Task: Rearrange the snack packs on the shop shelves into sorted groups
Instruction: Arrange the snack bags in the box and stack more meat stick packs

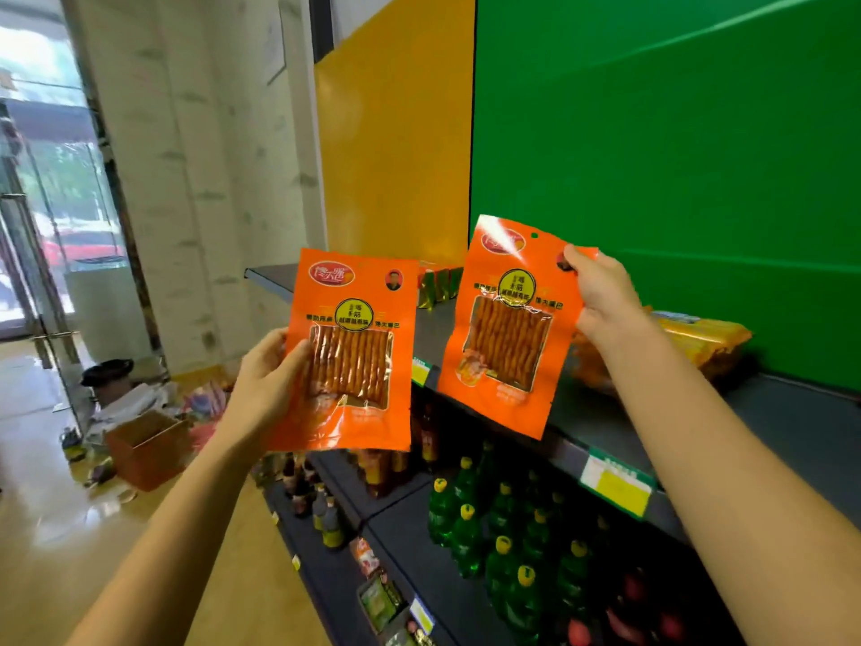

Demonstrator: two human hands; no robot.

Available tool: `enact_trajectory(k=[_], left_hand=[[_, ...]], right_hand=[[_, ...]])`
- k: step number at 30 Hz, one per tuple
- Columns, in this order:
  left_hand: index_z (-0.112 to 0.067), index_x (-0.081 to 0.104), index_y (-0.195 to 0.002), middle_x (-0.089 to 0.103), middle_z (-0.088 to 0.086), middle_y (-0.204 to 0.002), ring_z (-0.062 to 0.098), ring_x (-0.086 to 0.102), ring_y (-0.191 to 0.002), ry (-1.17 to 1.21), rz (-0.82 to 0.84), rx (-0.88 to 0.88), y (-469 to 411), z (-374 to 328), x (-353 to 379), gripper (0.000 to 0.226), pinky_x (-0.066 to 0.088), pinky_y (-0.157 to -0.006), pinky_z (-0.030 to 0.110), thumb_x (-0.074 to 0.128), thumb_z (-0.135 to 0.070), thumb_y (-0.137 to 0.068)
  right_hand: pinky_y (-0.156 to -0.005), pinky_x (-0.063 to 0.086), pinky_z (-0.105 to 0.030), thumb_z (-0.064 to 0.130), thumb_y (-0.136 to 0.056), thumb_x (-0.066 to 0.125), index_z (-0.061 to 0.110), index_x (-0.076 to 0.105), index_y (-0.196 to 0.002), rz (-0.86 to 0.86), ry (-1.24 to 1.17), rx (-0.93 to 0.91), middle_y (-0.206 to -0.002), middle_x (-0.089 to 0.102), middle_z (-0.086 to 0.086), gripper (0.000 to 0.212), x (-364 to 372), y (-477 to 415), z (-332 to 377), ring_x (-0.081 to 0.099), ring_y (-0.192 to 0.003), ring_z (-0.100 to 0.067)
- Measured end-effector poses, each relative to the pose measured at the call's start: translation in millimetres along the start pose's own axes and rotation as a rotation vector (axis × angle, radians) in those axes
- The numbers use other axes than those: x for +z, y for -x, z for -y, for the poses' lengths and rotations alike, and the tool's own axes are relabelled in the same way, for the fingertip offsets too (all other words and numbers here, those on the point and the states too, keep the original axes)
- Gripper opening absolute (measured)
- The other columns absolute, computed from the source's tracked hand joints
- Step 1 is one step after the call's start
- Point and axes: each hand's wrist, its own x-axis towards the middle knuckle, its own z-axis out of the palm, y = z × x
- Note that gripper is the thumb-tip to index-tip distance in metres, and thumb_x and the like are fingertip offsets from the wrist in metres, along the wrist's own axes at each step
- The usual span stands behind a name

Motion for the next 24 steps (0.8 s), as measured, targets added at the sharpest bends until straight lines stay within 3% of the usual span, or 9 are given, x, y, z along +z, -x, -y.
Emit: enact_trajectory(k=[5, 9, 13, 16, 20, 24], left_hand=[[-0.023, 0.056, -0.095, 0.064, 0.000, -0.089, 0.014, 0.061, -0.074, 0.077, 0.072, 0.004, -83, 14, 34, 0.014, 0.048, -0.067, 0.030, 0.042, -0.021, -0.096], [-0.025, 0.057, -0.089, 0.067, -0.001, -0.086, 0.008, 0.065, -0.069, 0.140, 0.162, 0.007, -131, 30, 61, 0.015, 0.049, -0.070, 0.031, 0.044, -0.022, -0.095], [-0.024, 0.059, -0.091, 0.070, -0.003, -0.080, 0.006, 0.067, -0.063, 0.214, 0.283, -0.007, -173, 46, 93, 0.014, 0.051, -0.063, 0.026, 0.045, -0.023, -0.094], [-0.020, 0.060, -0.095, 0.071, -0.002, -0.080, 0.005, 0.067, -0.063, 0.257, 0.402, -0.021, -207, 60, 121, 0.015, 0.051, -0.063, 0.026, 0.045, -0.018, -0.094], [-0.007, 0.058, -0.113, 0.071, 0.004, -0.090, 0.015, 0.067, -0.075, 0.236, 0.570, -0.038, -250, 77, 157, 0.024, 0.053, -0.066, 0.027, 0.045, -0.017, -0.095], [-0.009, 0.056, -0.113, 0.070, 0.008, -0.093, 0.018, 0.069, -0.075, 0.243, 0.723, -0.132, -283, 92, 186, 0.025, 0.051, -0.065, 0.031, 0.046, -0.023, -0.095]], right_hand=[[-0.091, 0.048, -0.041, 0.018, -0.094, 0.050, 0.016, 0.044, -0.074, -0.110, 0.019, 0.031, -0.080, 0.057, -0.004, 0.020, 13, -91, 4, 0.056, -0.078, -0.020], [-0.058, 0.053, -0.035, 0.014, -0.094, 0.049, 0.012, 0.044, -0.073, -0.202, 0.027, 0.122, -0.071, 0.056, -0.006, 0.022, 8, -136, -11, 0.058, -0.052, -0.017], [-0.060, 0.047, -0.030, 0.009, -0.095, 0.044, 0.012, 0.037, -0.069, -0.314, 0.112, 0.150, -0.065, 0.049, -0.004, 0.028, -1, -172, -29, 0.049, -0.055, -0.016], [-0.043, 0.037, -0.023, -0.003, -0.092, 0.035, 0.012, 0.032, -0.064, -0.401, 0.218, 0.118, -0.059, 0.038, -0.003, 0.033, -1, -196, -38, 0.041, -0.042, -0.012], [-0.048, 0.026, -0.027, -0.009, -0.089, 0.033, 0.013, 0.030, -0.060, -0.483, 0.427, 0.083, -0.059, 0.031, -0.004, 0.036, 2, -228, -53, 0.031, -0.048, -0.015], [-0.051, 0.031, -0.025, 0.000, -0.089, 0.042, 0.014, 0.035, -0.058, -0.530, 0.764, 0.142, -0.062, 0.037, -0.003, 0.035, -4, -244, -79, 0.037, -0.055, -0.017]])
